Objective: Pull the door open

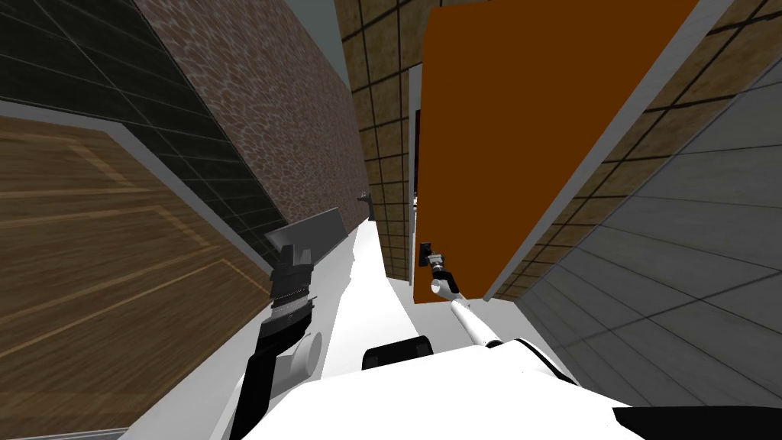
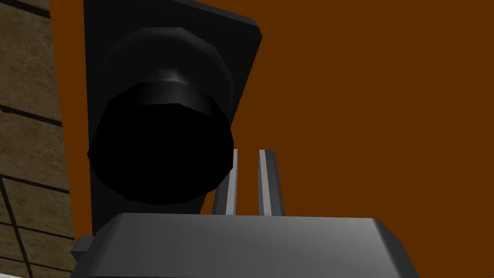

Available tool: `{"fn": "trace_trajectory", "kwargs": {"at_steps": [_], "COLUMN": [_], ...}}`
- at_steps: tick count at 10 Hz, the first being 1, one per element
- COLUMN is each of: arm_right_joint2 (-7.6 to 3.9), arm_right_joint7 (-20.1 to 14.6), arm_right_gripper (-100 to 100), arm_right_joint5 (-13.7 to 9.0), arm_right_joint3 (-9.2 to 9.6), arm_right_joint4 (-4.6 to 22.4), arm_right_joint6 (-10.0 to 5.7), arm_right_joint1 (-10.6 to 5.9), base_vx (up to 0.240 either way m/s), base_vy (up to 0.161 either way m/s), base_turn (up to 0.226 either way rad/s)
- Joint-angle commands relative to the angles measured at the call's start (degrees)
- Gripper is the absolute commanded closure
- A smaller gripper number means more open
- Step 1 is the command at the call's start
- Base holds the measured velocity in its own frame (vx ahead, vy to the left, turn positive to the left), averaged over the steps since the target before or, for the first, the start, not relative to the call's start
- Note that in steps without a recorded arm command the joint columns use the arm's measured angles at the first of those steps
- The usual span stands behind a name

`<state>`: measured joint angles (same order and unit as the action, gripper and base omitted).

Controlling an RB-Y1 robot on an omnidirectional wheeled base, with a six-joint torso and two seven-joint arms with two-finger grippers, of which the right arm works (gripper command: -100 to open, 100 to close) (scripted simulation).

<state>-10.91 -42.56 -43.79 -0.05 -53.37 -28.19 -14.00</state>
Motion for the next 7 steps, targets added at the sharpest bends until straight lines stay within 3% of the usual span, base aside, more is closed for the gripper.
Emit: {"fn": "trace_trajectory", "kwargs": {"at_steps": [1, 7], "arm_right_joint2": [1.72, 3.86], "arm_right_joint7": [-2.4, -7.4], "arm_right_gripper": [-100, -100], "arm_right_joint5": [-1.8, -6.8], "arm_right_joint3": [0.73, 0.10], "arm_right_joint4": [-0.2, -0.3], "arm_right_joint6": [0.17, 0.54], "arm_right_joint1": [-1.34, -1.99], "base_vx": [-0.111, -0.089], "base_vy": [-0.059, -0.046], "base_turn": [0.137, 0.069]}}
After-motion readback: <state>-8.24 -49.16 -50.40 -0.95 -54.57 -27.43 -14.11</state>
